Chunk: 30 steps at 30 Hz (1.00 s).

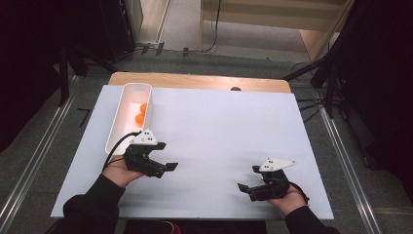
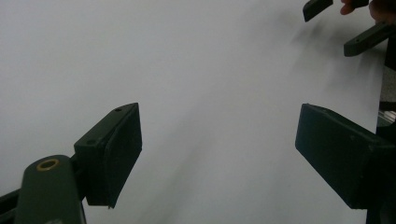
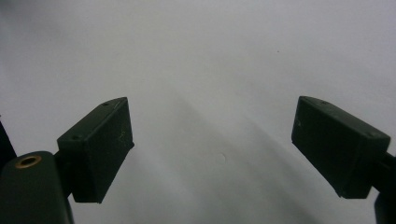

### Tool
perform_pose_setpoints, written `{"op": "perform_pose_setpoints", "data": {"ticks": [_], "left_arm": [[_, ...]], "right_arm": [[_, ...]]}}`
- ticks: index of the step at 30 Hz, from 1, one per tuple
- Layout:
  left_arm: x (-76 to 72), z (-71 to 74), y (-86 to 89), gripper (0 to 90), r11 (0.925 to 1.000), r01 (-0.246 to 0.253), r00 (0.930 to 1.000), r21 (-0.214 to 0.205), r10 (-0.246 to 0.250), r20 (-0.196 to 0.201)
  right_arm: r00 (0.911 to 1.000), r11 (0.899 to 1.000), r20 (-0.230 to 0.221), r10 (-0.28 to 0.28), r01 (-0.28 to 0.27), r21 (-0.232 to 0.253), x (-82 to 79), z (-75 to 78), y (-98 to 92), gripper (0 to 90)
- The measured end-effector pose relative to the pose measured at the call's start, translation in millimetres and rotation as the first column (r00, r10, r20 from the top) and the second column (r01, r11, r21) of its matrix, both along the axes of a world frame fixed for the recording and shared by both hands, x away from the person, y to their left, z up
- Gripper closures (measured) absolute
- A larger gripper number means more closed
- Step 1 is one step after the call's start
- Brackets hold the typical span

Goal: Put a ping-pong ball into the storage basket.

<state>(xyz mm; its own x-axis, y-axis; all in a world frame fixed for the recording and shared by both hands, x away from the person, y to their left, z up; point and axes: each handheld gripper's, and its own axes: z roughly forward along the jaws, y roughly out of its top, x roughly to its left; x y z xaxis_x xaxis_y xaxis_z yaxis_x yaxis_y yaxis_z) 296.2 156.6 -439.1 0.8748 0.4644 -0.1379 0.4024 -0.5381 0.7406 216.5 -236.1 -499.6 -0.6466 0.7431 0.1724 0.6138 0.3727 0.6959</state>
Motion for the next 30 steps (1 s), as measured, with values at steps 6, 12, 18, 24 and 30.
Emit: {"op": "perform_pose_setpoints", "data": {"ticks": [6, 12, 18, 24, 30], "left_arm": [[-6.9, -5.1, -0.4, 15.2, 0.9997, 0.023, 0.9997, 0.005, -0.023, 0.009], [-12.2, -12.6, 0.7, 15.3, 0.999, 0.044, 0.999, 0.005, -0.044, -0.004], [-16.6, -20.5, 1.6, 15.2, 0.9972, 0.071, 0.9974, 0.023, -0.071, -0.013], [-19.9, -25.6, 3.8, 15.3, 0.9958, 0.084, 0.9962, 0.035, -0.083, -0.027], [-22.3, -29.4, 6.2, 15.3, 0.9958, 0.084, 0.996, 0.037, -0.083, -0.032]], "right_arm": [[1.0, 1.0, -0.001, -0.004, 0.004, 0.004, 0.0, 0.1, 0.5, 11.1], [1.0, 1.0, 0.0, 0.0, 0.0, 0.003, 0.1, 0.0, 0.3, 11.1], [1.0, 1.0, -0.001, -0.005, 0.005, 0.003, 0.1, 0.1, 0.6, 11.1], [1.0, 1.0, -0.002, -0.004, 0.004, 0.001, 0.1, 0.0, 0.7, 11.1], [1.0, 1.0, -0.004, -0.006, 0.006, 0.0, 0.2, 0.0, 0.8, 11.1]]}}
